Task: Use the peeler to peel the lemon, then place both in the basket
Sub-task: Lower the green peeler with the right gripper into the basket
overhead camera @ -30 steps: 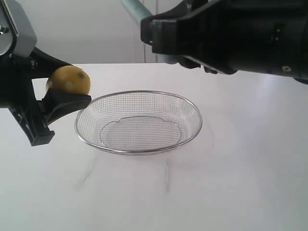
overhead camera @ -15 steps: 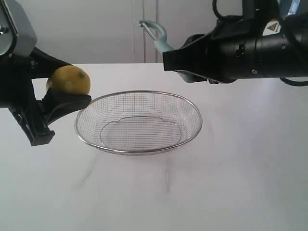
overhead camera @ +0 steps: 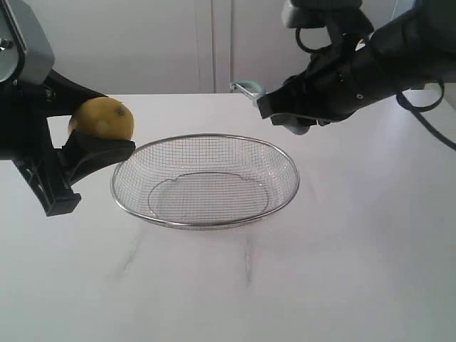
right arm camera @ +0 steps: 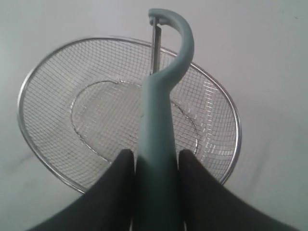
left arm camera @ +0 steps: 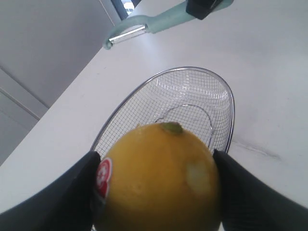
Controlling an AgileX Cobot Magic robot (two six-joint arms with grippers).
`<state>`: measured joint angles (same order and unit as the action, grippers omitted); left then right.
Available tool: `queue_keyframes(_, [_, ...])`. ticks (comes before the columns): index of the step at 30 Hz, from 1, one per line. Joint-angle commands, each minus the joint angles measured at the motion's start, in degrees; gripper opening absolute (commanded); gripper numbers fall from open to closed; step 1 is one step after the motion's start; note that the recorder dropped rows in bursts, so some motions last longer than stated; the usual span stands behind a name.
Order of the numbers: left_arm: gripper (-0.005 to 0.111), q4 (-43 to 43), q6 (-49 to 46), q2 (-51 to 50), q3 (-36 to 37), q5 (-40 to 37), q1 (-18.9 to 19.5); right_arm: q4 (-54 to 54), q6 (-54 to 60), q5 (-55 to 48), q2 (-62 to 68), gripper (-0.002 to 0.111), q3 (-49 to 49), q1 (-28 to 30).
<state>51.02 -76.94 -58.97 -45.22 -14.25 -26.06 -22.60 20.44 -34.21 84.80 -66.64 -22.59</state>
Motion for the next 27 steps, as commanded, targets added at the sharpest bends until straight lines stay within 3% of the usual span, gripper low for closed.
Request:
queue_keyframes(1, [0.0, 1.57, 0.48, 0.28, 0.13, -0.53, -0.39, -0.11, 4.0, -1.7, 5.24, 0.0, -2.79, 1.0])
queue_keyframes(15, [0.0, 1.57, 0.48, 0.28, 0.13, -0.53, -0.39, -8.96, 13.0, -0.66, 18.22, 0.0, -3.62, 1.0])
queue_keyframes(27, [0.0, 1.57, 0.48, 0.28, 0.13, -0.42, -0.39, -10.58, 17.0, 8.24, 22.29, 0.0, -3.62, 1.0])
